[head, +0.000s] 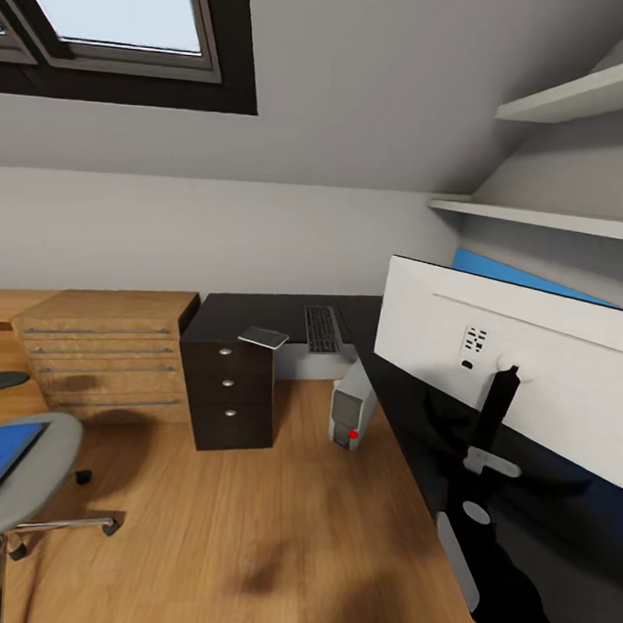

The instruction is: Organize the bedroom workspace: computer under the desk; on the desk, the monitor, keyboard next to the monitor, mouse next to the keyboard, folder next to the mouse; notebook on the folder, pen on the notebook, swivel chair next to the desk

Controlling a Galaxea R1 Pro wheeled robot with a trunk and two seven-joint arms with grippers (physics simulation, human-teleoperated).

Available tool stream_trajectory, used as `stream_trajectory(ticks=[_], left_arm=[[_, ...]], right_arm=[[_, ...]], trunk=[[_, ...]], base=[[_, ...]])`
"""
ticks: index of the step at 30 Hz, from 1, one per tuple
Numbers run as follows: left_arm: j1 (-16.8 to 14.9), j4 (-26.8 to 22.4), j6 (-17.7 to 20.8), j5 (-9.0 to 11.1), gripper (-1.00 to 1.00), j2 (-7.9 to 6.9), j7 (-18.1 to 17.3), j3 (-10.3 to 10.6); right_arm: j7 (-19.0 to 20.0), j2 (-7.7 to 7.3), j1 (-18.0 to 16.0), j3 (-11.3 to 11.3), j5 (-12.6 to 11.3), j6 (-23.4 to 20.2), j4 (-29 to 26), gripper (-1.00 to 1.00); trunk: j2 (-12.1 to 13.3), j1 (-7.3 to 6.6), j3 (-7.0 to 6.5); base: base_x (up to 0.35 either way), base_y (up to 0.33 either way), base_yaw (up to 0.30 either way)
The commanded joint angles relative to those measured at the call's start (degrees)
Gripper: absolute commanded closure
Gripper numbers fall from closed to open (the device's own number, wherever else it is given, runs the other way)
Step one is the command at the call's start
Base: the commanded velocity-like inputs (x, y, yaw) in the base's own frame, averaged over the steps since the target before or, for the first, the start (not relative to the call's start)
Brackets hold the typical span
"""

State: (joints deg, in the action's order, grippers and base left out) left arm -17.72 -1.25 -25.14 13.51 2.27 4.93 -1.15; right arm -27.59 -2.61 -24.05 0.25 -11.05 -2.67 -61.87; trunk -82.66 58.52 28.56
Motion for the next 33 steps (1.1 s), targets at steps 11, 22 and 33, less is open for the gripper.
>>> stream_trajectory(ticks=[11, 22, 33], left_arm=[[0.0, 0.0, -0.2, -0.1, -1.0, 0.02, 0.2, -0.1], [0.0, 0.0, 0.3, -0.2, -1.0, 0.82, 0.3, 0.0], [0.0, 0.0, 0.2, -0.1, -1.0, 0.9, 0.3, 0.0]], right_arm=[[-1.4, 0.23, 0.7, 0.1, 0.8, 1.6, 1.1, -1.0], [-2.2, 2.55, 0.7, 1.7, 1.9, 2.7, -1.3, -1.0], [-2.2, 2.53, 0.6, 1.6, 2.0, 2.8, -2.9, -1.0]], trunk=[[0.0, 0.0, -0.02], [0.0, 0.0, -0.02], [0.0, 0.0, -0.02]], base=[[0.0, 0.0, -0.049], [0.0, 0.0, -0.001], [0.0, 0.0, 0.0]])
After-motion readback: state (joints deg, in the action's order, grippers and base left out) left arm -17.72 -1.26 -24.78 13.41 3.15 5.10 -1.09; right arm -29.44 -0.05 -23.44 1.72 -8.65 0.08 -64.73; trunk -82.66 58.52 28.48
